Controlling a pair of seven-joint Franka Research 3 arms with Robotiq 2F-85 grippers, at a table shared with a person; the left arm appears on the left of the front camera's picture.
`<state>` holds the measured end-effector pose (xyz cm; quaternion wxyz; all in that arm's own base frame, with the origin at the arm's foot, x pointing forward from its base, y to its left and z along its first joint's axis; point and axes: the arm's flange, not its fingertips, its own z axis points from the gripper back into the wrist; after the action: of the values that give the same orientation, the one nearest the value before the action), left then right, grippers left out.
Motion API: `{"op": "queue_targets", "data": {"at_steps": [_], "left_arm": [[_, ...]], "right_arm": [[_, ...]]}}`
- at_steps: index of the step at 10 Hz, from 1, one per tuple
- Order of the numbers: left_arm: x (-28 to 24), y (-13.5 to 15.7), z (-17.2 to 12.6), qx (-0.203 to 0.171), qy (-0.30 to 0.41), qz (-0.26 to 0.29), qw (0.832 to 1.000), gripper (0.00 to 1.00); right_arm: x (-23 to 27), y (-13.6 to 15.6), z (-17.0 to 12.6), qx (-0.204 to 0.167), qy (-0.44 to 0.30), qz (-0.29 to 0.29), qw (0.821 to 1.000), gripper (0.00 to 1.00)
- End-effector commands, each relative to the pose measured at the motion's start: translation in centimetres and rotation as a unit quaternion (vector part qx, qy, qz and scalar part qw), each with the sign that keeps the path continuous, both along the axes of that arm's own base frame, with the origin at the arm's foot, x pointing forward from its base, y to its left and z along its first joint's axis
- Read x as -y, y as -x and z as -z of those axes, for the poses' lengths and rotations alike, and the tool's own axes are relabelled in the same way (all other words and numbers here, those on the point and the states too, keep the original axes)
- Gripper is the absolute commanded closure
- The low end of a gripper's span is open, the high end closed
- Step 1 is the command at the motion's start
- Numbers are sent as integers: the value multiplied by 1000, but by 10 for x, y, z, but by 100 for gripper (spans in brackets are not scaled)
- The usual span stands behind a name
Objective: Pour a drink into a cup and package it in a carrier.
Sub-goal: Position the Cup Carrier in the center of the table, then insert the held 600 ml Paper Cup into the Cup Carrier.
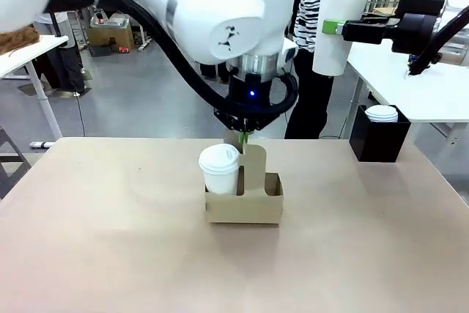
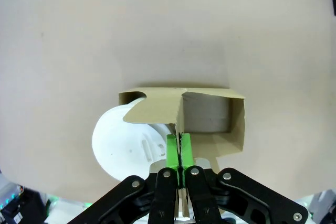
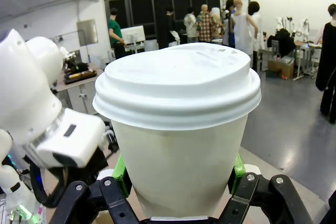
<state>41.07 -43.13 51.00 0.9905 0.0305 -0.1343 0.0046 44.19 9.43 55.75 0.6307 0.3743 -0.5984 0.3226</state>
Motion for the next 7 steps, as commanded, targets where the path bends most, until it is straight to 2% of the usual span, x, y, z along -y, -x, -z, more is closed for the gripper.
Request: {"op": "queue_targets", "data": {"at_steps": [1,3,4,5,7], "left_arm": [[5,3,9,17,-10,-9,1000,98],[7,7,21,18,-11,-15,1000,98],[7,10,22,9,-20,-18,1000,98],[12,6,15,0,-8,2,1000,98],[12,6,15,0,-8,2,1000,98]], "right_arm": [[-2,0,-1,5,-3,-3,1000,19],[-2,0,-1,5,-3,-3,1000,19],[-2,0,-1,5,-3,-3,1000,19],[-2,0,-1,5,-3,-3,1000,19],[-2,0,-1,5,-3,-3,1000,19]]}}
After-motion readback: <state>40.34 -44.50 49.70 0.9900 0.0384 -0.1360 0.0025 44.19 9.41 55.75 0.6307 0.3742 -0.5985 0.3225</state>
